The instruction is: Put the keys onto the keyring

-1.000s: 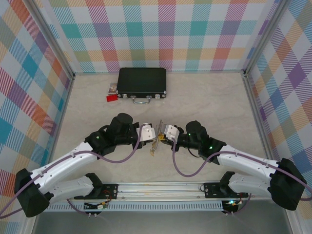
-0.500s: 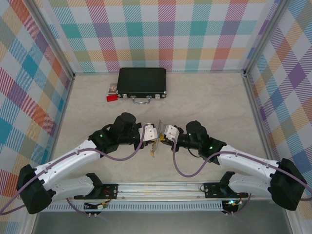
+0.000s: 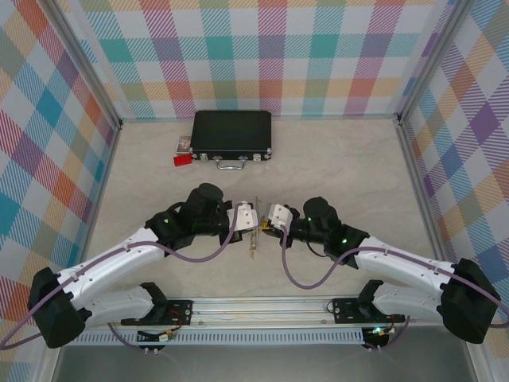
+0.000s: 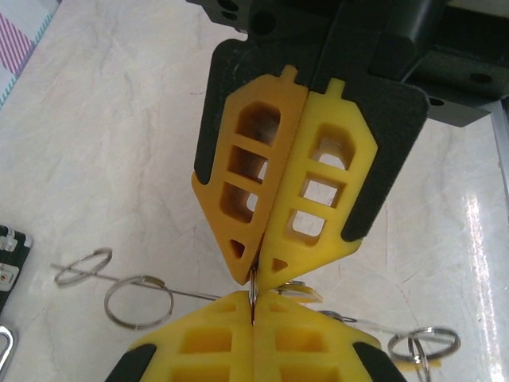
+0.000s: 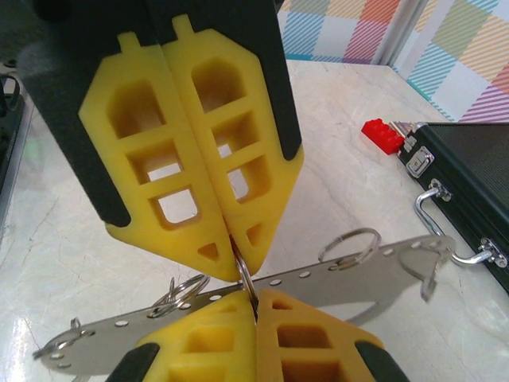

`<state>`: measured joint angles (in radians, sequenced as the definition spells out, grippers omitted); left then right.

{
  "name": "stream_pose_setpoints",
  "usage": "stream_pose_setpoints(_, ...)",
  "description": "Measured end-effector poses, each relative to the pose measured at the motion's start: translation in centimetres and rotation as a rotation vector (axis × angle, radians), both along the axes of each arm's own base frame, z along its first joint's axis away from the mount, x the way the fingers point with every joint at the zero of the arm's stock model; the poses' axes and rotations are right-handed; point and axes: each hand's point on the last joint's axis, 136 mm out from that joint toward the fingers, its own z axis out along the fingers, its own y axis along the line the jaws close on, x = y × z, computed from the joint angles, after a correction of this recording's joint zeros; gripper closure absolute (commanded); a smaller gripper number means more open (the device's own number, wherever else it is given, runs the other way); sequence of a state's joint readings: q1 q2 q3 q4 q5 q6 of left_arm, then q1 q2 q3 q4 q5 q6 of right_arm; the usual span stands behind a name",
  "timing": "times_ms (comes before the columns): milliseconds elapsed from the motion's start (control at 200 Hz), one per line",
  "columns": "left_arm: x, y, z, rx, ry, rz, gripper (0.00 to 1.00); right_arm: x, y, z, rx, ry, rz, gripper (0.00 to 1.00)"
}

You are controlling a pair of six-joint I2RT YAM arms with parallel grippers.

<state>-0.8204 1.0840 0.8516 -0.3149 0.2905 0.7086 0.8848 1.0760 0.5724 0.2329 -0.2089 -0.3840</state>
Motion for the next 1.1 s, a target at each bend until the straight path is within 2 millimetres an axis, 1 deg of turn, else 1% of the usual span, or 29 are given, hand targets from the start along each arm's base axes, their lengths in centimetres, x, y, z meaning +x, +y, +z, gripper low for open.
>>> stream_pose_setpoints(70,0.0,0.0,0.0,0.001,0.001,0.0,1.0,0.0,0.0,0.0,-0.002,0.0,-0.003,1.0)
stream_pose_setpoints(80,0.0,0.0,0.0,0.0,0.0,-0.001,1.0,0.0,0.0,0.0,-0.002,0.0,-0.003,0.99)
stream_pose_setpoints(85,0.0,0.0,0.0,0.001,0.0,-0.001,1.0,0.0,0.0,0.0,-0.002,0.0,-0.003,0.96)
stream_pose_setpoints(120,0.0,0.0,0.0,0.0,0.0,0.0,1.0,0.1,0.0,0.0,-0.002,-0.001,-0.004,0.92)
stream_pose_setpoints(235,0.0,-0.1,0.2,-0.007,-0.002,0.001,1.0,0.2,-0.1,0.2,0.005,-0.008,-0.016,0.83)
stream_pose_setpoints(315,0.2,-0.3,0.6,-0.025,-0.008,0.005,1.0,0.5,-0.4,1.0,0.022,-0.024,-0.04,0.76)
stream_pose_setpoints(410,0.5,-0.6,1.5,-0.071,-0.03,0.019,1.0,0.9,-0.9,2.1,0.045,-0.05,-0.075,0.76)
stream_pose_setpoints(505,0.5,-0.5,2.0,-0.112,-0.042,0.036,1.0,0.9,-1.3,3.4,0.082,-0.067,-0.094,0.75)
stream_pose_setpoints(615,0.5,-0.3,2.5,-0.155,-0.049,0.058,1.0,0.9,-1.6,4.4,0.116,-0.079,-0.104,0.73)
stream_pose_setpoints(710,0.5,-0.3,3.4,-0.204,-0.056,0.072,1.0,1.0,-1.6,4.7,0.127,-0.08,-0.111,0.71)
stream_pose_setpoints(780,0.5,-0.2,4.1,-0.245,-0.061,0.088,1.0,1.1,-1.7,4.7,0.133,-0.074,-0.114,0.66)
stream_pose_setpoints(975,0.7,-0.4,5.6,-0.375,-0.064,0.12,1.0,1.0,-1.9,4.5,0.137,-0.073,-0.118,0.66)
stream_pose_setpoints(1100,0.9,-0.6,5.7,-0.443,-0.049,0.137,1.0,0.8,-2.0,4.7,0.147,-0.079,-0.119,0.66)
